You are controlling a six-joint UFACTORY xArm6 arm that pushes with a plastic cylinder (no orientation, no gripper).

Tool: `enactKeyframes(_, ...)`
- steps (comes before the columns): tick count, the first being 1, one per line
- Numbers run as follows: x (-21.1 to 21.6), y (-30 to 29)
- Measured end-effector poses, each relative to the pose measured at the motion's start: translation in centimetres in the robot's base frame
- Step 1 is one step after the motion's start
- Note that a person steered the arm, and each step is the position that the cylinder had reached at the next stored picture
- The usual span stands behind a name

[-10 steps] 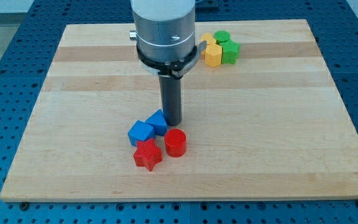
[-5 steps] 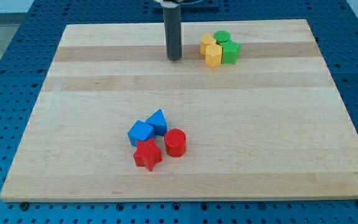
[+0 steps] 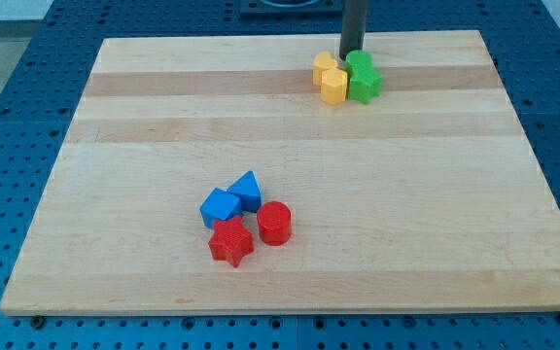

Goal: Move the green circle and the green star down a bit

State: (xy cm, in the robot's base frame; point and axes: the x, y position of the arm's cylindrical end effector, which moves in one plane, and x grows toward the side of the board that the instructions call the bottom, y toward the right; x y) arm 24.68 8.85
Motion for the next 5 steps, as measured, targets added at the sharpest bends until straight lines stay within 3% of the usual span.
enactKeyframes(5,8.4,1.6)
